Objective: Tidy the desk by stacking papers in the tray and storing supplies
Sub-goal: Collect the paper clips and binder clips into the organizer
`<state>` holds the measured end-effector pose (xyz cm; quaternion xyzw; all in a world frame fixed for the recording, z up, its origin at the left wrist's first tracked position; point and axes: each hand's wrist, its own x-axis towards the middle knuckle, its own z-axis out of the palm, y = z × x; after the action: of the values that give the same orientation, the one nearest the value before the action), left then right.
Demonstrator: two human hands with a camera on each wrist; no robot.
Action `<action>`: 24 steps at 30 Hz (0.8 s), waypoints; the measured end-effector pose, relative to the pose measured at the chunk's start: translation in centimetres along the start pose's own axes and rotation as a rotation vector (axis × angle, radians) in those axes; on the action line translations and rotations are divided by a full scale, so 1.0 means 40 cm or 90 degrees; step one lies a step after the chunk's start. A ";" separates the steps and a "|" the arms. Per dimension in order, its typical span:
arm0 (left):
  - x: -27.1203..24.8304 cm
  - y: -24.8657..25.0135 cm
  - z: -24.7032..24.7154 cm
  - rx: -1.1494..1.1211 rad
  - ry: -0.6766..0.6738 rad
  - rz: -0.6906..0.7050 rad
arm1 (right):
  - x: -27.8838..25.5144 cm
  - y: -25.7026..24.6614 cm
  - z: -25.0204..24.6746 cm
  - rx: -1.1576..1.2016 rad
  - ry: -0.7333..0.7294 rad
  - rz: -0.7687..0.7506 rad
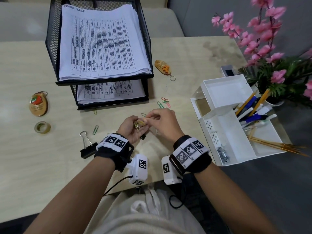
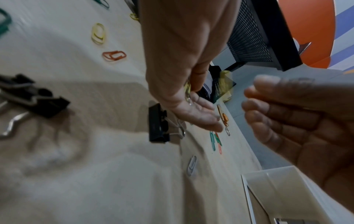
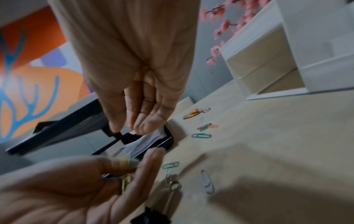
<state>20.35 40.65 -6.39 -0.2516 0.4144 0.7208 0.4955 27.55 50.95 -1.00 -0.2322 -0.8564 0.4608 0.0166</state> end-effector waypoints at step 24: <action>-0.002 0.076 -0.084 0.004 0.065 -0.025 | 0.125 0.029 0.097 -0.198 -0.053 0.091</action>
<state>17.44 37.27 -7.04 -0.2949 0.4362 0.6957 0.4886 22.58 50.53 -5.07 -0.2732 -0.8986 0.3321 -0.0876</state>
